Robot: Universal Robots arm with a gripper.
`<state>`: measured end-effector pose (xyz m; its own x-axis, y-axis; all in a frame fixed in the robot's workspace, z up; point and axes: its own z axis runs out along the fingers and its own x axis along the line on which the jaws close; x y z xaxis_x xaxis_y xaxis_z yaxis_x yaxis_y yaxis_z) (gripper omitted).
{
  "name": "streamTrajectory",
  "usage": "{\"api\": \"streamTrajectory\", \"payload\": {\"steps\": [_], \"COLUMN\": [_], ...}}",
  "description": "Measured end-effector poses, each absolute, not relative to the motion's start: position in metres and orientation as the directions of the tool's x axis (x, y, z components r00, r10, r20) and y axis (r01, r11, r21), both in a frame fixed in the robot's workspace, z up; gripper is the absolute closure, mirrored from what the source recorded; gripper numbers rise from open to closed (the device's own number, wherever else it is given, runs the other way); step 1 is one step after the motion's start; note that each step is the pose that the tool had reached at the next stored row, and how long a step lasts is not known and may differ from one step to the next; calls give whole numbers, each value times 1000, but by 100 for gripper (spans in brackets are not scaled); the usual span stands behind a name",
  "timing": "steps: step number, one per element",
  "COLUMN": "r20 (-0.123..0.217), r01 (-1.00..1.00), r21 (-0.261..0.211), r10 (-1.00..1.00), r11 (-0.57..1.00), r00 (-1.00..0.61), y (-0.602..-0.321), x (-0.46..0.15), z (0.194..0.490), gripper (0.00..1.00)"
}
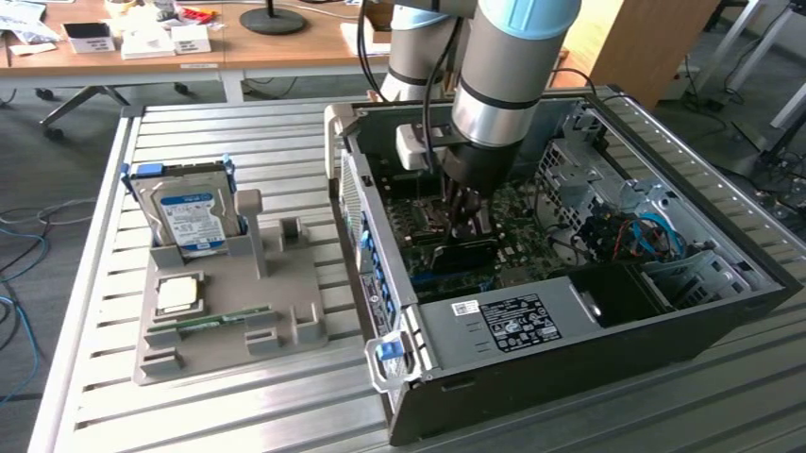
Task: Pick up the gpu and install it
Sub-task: 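Press down on the gpu until it lock into place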
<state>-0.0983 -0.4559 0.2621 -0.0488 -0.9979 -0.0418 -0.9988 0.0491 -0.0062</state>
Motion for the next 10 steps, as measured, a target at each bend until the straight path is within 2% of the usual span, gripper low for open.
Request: {"api": "streamTrajectory", "payload": {"steps": [10], "r20": [-42], "r01": [-999], "r21": [-6], "r10": [-998], "r11": [49], "r00": [-49], "y": [-456], "x": [-99], "z": [261], "gripper": [89]}}
